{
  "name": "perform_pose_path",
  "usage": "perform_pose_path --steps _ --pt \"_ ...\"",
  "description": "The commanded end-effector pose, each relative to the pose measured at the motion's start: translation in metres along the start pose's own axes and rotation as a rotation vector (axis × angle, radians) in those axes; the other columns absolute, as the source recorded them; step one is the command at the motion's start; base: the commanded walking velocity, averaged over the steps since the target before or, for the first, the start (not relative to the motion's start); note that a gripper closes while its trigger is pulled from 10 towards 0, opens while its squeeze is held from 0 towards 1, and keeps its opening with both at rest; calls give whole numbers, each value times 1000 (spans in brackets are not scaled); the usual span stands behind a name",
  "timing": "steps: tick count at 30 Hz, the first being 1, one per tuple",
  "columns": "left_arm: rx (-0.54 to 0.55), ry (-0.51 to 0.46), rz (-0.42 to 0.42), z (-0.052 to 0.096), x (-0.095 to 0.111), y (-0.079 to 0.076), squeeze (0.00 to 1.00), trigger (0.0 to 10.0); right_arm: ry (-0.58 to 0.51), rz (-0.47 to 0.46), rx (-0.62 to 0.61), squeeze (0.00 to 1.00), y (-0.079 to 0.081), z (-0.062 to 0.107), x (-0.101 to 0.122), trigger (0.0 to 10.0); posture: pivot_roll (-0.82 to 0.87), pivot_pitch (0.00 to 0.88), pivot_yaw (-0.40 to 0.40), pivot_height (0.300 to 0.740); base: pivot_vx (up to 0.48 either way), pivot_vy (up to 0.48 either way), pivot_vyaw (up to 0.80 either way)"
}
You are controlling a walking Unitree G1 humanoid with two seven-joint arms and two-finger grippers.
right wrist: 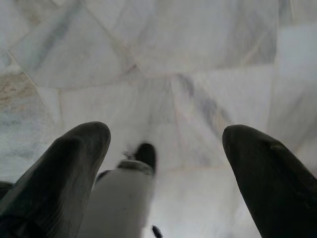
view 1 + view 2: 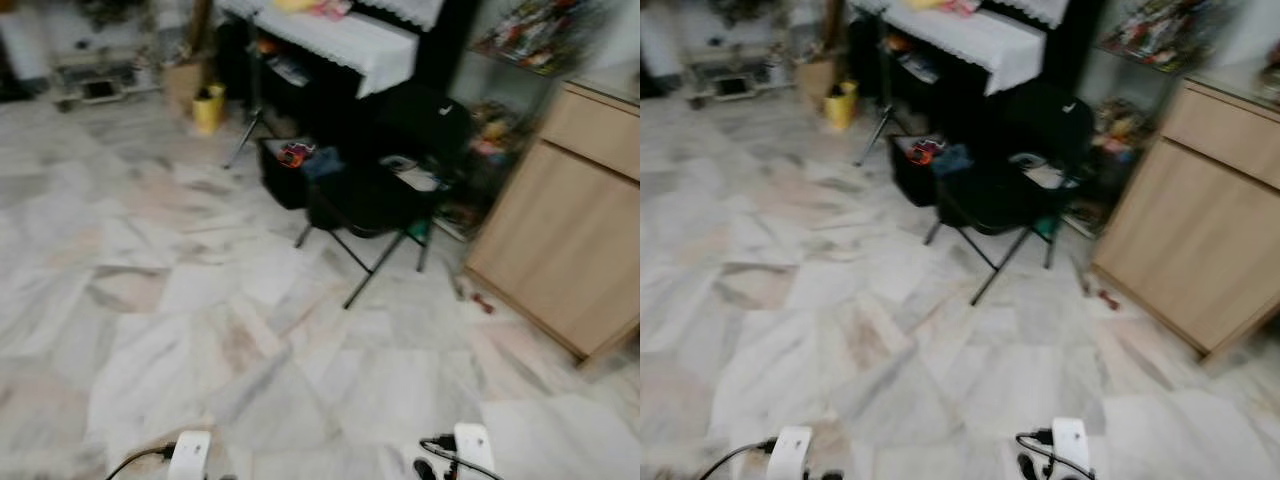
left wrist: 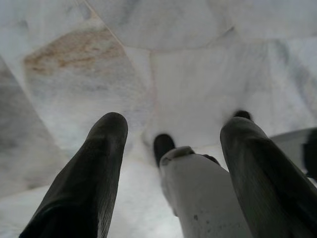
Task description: Hang keys on a hook
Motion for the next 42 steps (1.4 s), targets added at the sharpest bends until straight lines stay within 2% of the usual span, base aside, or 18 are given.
perform_pose_path --steps 1,9,42 --pt "-19 8 -12 -2 1 -8 0 10000 4 8 -22 0 -9 2 0 10000 22 0 -37 740 0 0 -800" --pt "-34 20 -48 -1 -1 -10 0 10000 5 10 -24 0 -8 2 -2 10000 24 0 -33 740 0 0 -792" --pt "-15 10 -40 -1 2 -6 0 10000 5 9 -52 0 -14 2 0 10000 45 0 -49 740 0 0 -788"
Point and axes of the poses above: a point about 5 cm out from each wrist's last joint towards the gripper, its own z axis pointing back from the gripper into the wrist, its own x axis along the axis of the wrist's last joint, y = z × x, the point moved 6 cm from there along -z, pointing out of the wrist towards the gripper, and after that the axes turned 5 degrees about -z, right-handed, at the moved point
